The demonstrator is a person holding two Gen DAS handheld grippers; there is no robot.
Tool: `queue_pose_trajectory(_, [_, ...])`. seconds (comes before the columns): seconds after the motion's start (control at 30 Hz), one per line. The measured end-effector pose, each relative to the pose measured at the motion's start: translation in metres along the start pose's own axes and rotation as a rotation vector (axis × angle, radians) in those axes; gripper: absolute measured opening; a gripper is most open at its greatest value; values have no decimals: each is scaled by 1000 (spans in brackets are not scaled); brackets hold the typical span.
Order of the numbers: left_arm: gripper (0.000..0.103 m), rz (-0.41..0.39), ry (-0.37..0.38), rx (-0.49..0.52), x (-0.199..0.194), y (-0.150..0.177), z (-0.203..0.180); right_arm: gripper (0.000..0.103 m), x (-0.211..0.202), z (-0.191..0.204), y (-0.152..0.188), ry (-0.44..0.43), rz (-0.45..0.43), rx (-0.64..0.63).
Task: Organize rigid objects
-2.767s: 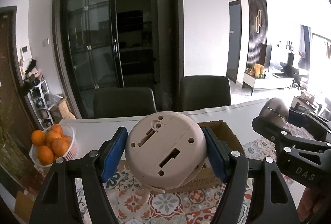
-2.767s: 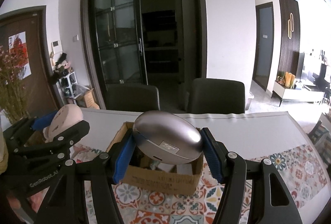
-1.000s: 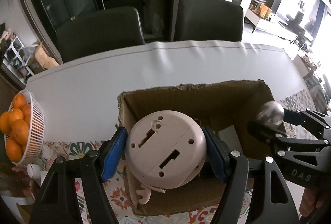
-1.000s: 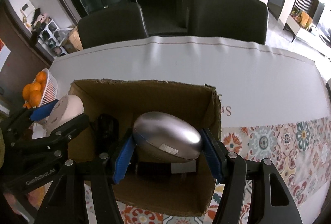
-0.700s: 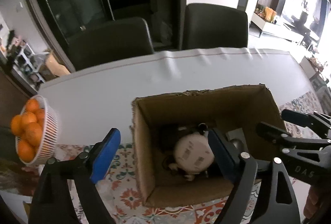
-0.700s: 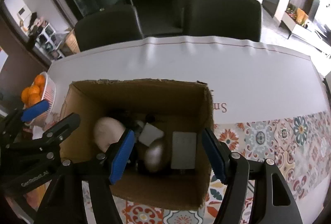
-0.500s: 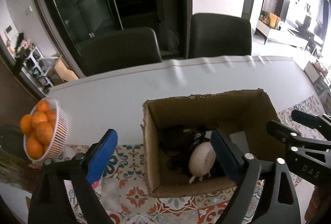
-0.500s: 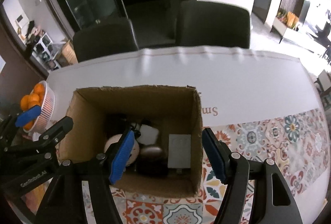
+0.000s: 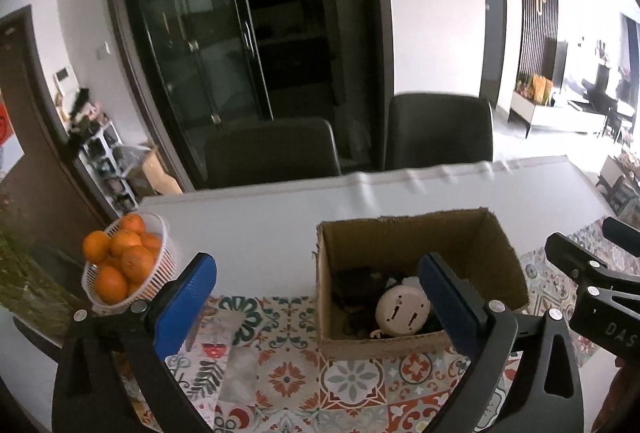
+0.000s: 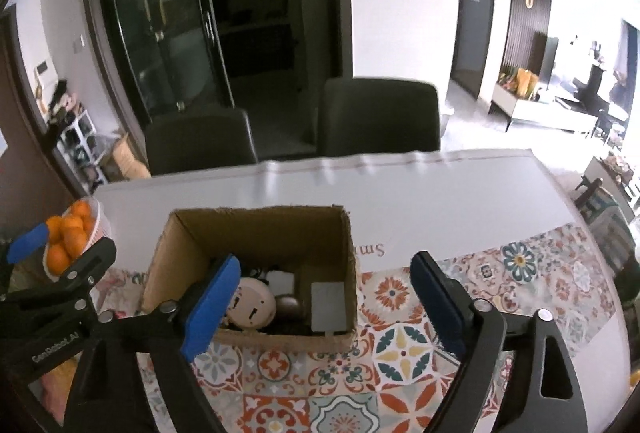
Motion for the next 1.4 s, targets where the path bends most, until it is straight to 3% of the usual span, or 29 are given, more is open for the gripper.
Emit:
queue_pose_trajectory(0.57, [103, -229, 7, -54, -110, 3, 13, 96, -112, 3, 2, 15, -263, -34])
queue_pose_trajectory(1.0, [103, -299, -7, -49, -153, 23, 12, 97, -160, 4, 24, 35, -332, -53])
queue_pose_trajectory(1.4, [103, -328, -9, -44, -175, 34, 14, 97, -175, 7, 36, 5, -344, -56])
Point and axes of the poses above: each gripper's, at about its wrist camera, not at the fingertips, and x roughly the way its jaws point, z to its left, y to its underside, the point moved 6 cm from there along x, roughly the way its jaws point, and after that the axes turned 5 degrees about -z, right-handed, at the moved point
